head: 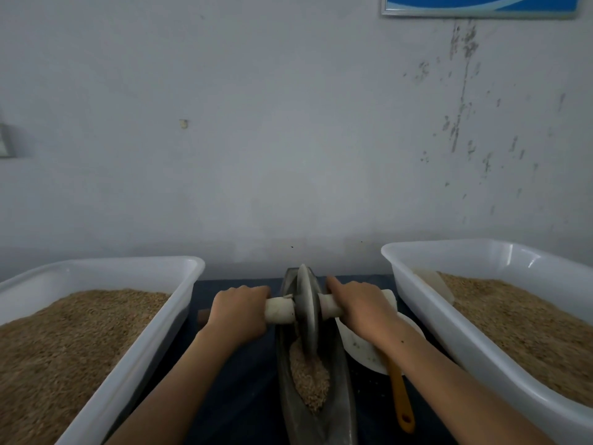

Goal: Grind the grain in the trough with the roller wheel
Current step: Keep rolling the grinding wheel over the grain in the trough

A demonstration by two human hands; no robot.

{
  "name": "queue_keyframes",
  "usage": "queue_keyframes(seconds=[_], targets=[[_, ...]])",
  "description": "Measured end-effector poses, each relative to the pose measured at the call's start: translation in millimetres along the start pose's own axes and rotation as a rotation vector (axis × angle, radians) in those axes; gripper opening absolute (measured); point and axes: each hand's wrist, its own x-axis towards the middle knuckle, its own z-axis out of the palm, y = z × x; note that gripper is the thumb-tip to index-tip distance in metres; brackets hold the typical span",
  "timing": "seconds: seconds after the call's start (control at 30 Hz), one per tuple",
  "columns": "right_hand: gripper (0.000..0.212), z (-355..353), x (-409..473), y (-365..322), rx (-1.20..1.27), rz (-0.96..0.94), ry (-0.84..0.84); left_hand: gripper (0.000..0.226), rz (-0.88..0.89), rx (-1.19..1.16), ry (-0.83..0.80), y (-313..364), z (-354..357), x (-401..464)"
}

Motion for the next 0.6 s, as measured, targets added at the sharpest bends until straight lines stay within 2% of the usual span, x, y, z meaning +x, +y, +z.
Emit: queue_keyframes(seconds=[0.07,0.2,0.3,0.43,0.6], targets=[[0.031,-4.0,-1.9,0.5,-0.001,-0.008,-0.031,0.032,0.023,0.008,-0.076,-1.6,-2.5,0.7],[0.035,-16.6,-6.4,2.3,0.032,-0.06,-0.21,0.048,0.034,-0.049,-0.391,-5.9,-9.6,2.8],[0.043,-24.4,-6.5,3.8,0.061,-0.06,-0.353,0.047,0.042,-0.113,-0.502,-5.5,-9.5,2.8],[0.041,-21.6,-3.2,0.4,0.031,-0.038,-0.323,0.049,0.025,-0.1,-0.44,-5.8,-8.0,3.9],[0.036,-6.0,-0.7,-1.7,-0.015,-0.004,-0.057,0.035,0.018,-0.044,-0.14,-4.2,-4.8,1.9]])
